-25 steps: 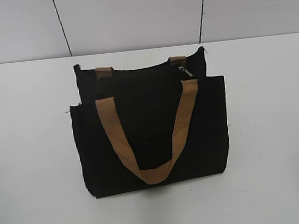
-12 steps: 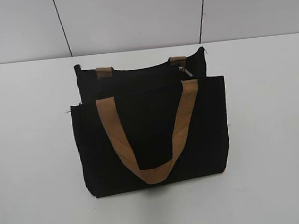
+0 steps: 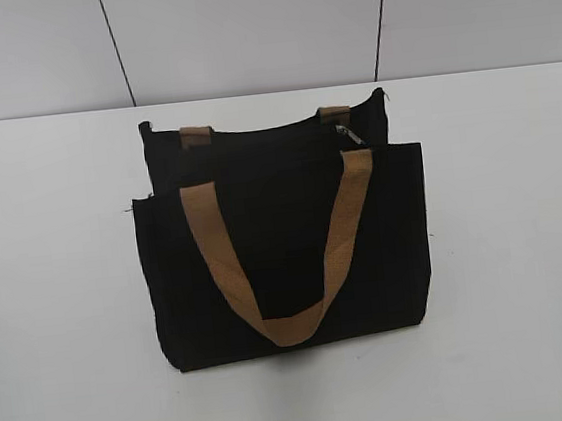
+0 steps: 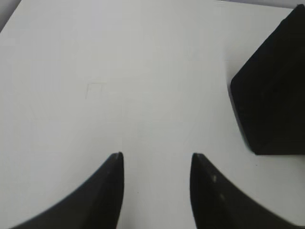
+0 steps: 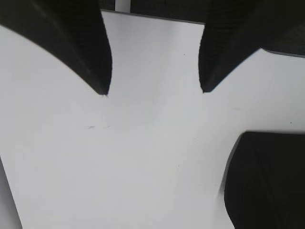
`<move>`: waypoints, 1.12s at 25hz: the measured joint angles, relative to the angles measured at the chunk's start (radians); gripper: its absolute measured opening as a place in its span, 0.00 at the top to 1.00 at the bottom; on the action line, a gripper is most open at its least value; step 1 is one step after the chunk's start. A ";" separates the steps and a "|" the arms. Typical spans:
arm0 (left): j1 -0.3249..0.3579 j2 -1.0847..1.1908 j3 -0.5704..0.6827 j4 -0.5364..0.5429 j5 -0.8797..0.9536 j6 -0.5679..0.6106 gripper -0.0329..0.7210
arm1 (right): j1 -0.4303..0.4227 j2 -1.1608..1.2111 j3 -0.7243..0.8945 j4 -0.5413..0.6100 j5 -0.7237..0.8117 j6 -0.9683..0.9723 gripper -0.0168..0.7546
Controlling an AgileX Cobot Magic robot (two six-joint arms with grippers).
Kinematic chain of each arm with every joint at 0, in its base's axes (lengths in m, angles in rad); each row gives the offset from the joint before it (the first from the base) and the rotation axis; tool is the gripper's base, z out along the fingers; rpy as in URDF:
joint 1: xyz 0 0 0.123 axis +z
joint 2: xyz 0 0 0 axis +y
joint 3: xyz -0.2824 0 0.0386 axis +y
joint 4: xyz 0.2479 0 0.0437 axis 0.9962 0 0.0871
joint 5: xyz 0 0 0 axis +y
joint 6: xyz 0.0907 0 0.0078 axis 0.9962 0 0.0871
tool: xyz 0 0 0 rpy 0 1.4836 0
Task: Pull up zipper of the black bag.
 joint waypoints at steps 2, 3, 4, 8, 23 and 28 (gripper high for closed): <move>-0.023 -0.003 0.003 -0.013 -0.002 0.025 0.50 | 0.000 0.000 0.000 0.000 -0.002 0.000 0.39; -0.028 -0.012 0.004 -0.018 -0.004 0.035 0.50 | 0.000 0.000 0.000 0.000 -0.002 0.000 0.39; -0.031 -0.030 0.005 -0.020 -0.005 0.040 0.50 | 0.000 0.000 0.000 0.000 -0.003 0.000 0.39; -0.031 -0.096 0.005 -0.027 -0.009 0.051 0.50 | 0.000 -0.016 0.002 -0.001 -0.008 0.000 0.39; -0.031 -0.098 0.005 -0.005 -0.012 -0.004 0.50 | 0.000 -0.028 0.002 -0.004 -0.009 0.022 0.39; -0.031 -0.098 0.005 -0.005 -0.013 -0.005 0.50 | 0.000 -0.028 0.002 -0.004 -0.009 0.024 0.39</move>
